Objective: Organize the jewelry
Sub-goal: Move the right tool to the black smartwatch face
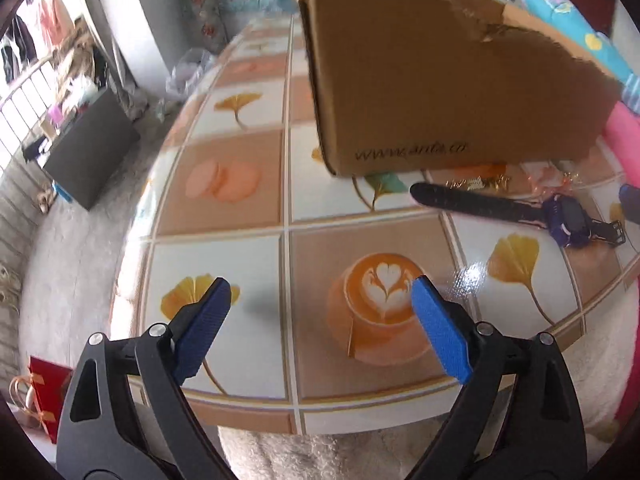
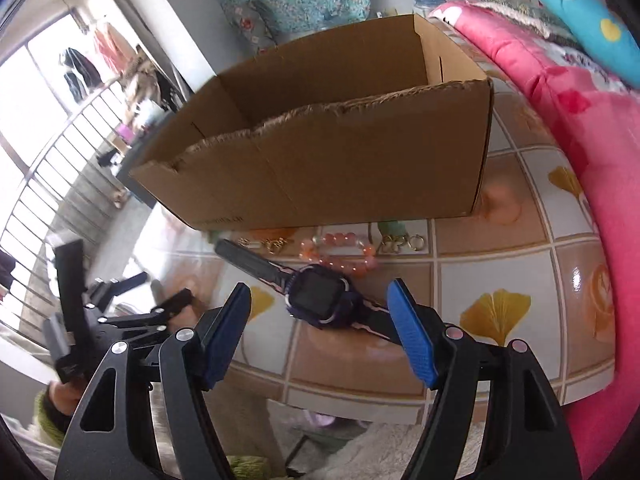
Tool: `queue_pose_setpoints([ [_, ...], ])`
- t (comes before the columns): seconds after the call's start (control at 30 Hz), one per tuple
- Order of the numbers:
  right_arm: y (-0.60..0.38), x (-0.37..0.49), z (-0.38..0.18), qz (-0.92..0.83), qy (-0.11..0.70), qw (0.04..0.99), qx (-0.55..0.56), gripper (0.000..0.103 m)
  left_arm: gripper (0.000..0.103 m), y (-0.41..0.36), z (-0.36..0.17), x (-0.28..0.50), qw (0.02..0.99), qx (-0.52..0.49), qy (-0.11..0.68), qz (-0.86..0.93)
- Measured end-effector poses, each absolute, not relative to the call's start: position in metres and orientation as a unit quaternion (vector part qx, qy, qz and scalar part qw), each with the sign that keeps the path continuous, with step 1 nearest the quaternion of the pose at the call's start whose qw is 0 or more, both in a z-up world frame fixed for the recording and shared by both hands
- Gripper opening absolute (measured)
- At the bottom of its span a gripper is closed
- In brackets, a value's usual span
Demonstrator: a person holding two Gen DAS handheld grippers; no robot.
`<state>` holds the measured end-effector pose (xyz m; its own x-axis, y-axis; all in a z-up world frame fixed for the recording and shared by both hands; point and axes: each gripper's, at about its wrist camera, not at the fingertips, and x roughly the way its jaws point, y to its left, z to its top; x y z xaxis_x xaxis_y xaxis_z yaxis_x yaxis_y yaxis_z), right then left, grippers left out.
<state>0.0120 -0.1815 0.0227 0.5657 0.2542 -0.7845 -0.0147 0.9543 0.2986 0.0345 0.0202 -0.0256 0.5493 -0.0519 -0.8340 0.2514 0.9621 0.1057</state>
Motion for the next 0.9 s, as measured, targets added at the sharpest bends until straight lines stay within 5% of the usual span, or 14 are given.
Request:
queue_pose_setpoints([
  [0.47,-0.145,0.028,-0.002,0.061,0.477,0.877,0.022,0.069,0.095,0.028,-0.032,0.037,0.879,0.083,0.456,-0.114],
  [0.57,-0.144,0.026,-0.007,0.060,0.478,0.876,0.025,0.058,0.096,0.027,-0.031,0.037,0.877,0.085,0.457,-0.120],
  [0.9,-0.143,0.016,-0.011,0.109,0.459,0.881,0.011,0.054,0.094,0.017,-0.009,0.042,0.878,0.013,0.427,-0.215],
])
